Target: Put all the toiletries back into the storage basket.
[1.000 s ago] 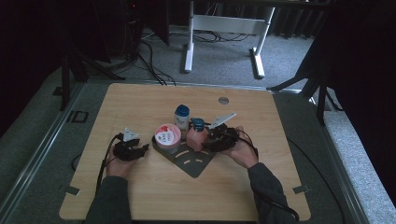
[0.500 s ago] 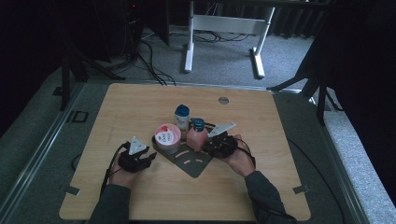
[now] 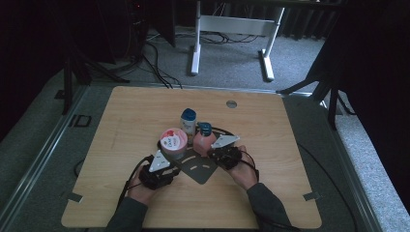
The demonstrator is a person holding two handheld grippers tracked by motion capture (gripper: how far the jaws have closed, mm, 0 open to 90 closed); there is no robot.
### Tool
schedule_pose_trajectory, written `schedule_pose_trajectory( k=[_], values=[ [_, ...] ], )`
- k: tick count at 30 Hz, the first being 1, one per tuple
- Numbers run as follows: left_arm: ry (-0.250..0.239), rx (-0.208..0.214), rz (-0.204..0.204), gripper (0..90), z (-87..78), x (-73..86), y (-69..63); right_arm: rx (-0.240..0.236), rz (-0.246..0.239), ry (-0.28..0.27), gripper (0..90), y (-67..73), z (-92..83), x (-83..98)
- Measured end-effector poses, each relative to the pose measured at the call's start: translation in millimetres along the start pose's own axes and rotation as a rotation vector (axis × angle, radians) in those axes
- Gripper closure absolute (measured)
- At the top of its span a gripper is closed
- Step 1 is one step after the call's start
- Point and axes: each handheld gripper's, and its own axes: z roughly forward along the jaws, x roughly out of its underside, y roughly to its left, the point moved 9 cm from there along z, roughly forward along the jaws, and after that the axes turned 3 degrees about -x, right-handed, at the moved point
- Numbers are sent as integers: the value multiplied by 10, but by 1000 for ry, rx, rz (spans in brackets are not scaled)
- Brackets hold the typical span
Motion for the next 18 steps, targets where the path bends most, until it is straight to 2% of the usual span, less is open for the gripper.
schedule_pose_trajectory(
  k=[8,18],
  values=[
    [21,29,42,748,236,-42,-196,6,7,-4,900,-7,22,-1],
    [53,22,68,854,486,-38,-262,-2,21,-16,900,-4,50,-2]
  ],
)
